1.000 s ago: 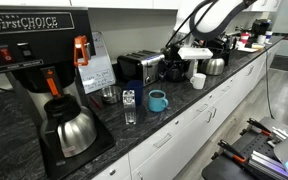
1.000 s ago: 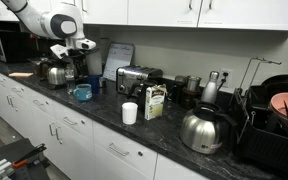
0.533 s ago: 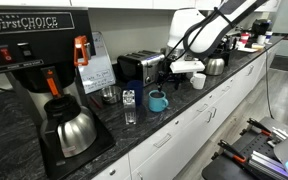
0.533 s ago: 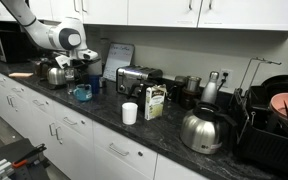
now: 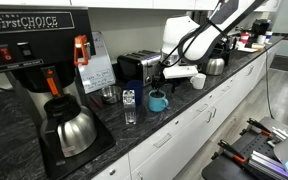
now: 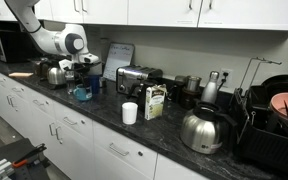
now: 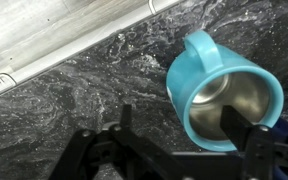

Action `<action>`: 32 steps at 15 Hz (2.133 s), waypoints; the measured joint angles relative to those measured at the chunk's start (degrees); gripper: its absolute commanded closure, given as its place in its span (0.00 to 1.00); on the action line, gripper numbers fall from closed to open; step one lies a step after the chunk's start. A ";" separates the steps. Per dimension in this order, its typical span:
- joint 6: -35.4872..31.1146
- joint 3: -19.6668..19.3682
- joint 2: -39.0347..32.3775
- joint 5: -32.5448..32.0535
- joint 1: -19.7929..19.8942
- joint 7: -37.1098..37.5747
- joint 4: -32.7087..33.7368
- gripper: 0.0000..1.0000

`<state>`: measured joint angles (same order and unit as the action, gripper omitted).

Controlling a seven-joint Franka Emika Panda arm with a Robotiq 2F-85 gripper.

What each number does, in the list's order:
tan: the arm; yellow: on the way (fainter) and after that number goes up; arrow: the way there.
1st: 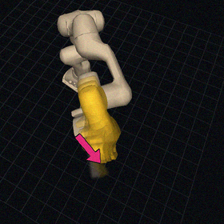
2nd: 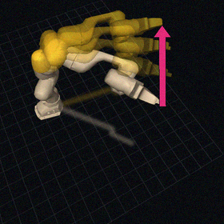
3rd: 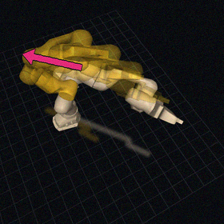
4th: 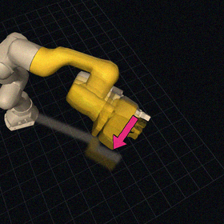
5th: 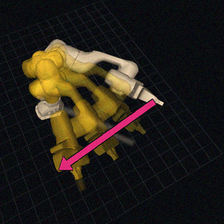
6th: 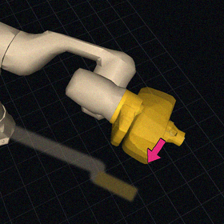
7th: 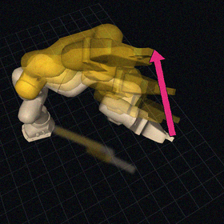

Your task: Move the blue mug to the right of the white mug

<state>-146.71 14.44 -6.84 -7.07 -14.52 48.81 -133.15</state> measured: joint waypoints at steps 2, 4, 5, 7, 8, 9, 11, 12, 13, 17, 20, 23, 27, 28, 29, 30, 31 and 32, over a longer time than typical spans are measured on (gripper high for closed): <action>0.02 -0.60 -0.58 -1.60 -0.74 2.35 0.54 0.53; 0.03 -0.91 -1.09 -2.43 -1.38 4.08 1.21 0.67; 0.05 -0.98 -1.24 -2.60 -1.68 4.69 1.48 0.75; 0.10 -1.06 -1.30 -2.72 -2.26 5.47 1.93 0.89; 0.11 -1.10 -1.29 -2.78 -2.48 5.89 2.13 0.95; 0.12 -1.13 -1.29 -2.84 -2.64 6.26 2.33 1.00; 0.15 -1.18 -1.29 -2.85 -2.87 6.75 2.68 1.00; 0.19 -1.20 -1.30 -2.85 -2.92 6.96 2.71 0.98; 0.25 -1.23 -1.30 -2.85 -2.93 7.06 2.72 0.98; 0.57 -1.40 -1.31 -2.84 -2.93 7.10 2.67 0.98; 1.85 -1.64 -0.95 -3.81 -2.93 7.36 2.67 0.98; 4.22 -2.54 1.08 -6.78 -2.90 9.75 2.69 0.98; 11.03 -2.83 4.56 -7.19 -2.75 11.32 3.24 0.98; 12.50 -2.83 4.86 -6.78 -2.74 11.59 3.56 0.98; 13.72 -2.83 4.89 -5.98 -2.70 11.82 3.90 0.98; 14.74 -2.83 4.78 -4.91 -2.58 12.03 4.22 0.98; 15.30 -2.83 4.56 -4.03 -2.39 12.42 4.46 0.98; 15.76 -2.86 4.23 -3.43 -2.10 13.04 4.77 0.98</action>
<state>-130.95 11.58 -2.61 -10.50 -16.63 61.86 -128.38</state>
